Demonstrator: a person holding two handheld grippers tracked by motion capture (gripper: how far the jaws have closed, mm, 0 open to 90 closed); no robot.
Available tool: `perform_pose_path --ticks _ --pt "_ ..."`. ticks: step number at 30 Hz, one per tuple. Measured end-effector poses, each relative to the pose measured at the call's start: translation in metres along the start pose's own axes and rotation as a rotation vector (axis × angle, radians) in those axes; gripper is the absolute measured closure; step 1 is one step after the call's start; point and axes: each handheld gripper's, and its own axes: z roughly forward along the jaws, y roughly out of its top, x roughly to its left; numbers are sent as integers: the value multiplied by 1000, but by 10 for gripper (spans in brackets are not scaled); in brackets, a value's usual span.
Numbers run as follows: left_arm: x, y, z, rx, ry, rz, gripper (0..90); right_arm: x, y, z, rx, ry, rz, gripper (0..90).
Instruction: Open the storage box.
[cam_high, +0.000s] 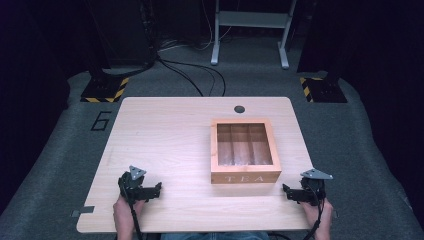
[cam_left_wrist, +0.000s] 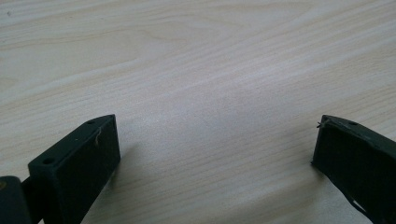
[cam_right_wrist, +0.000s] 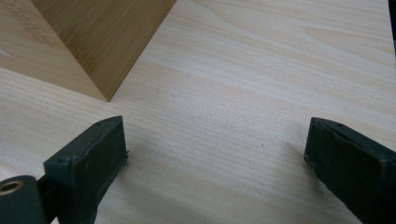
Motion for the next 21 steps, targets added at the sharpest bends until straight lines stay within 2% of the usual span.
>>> perform_pose_path --ticks 3,6,13,16,19,21 --pt "1 0 1 -3 -2 -3 4 0 0 0 2 9 5 50" --pt "0 0 0 -3 0 -1 4 -1 0 0 7 9 -14 50" --pt "1 0 1 -3 -2 -2 4 1 0 0 14 23 -20 28" --pt "1 0 1 -3 -2 -4 4 0 2 -1 35 47 -26 6" --pt "1 0 1 -4 -1 -3 4 1 4 -6 22 65 -7 8" --pt "1 0 1 -3 -2 -4 4 2 9 -13 6 65 -18 7"
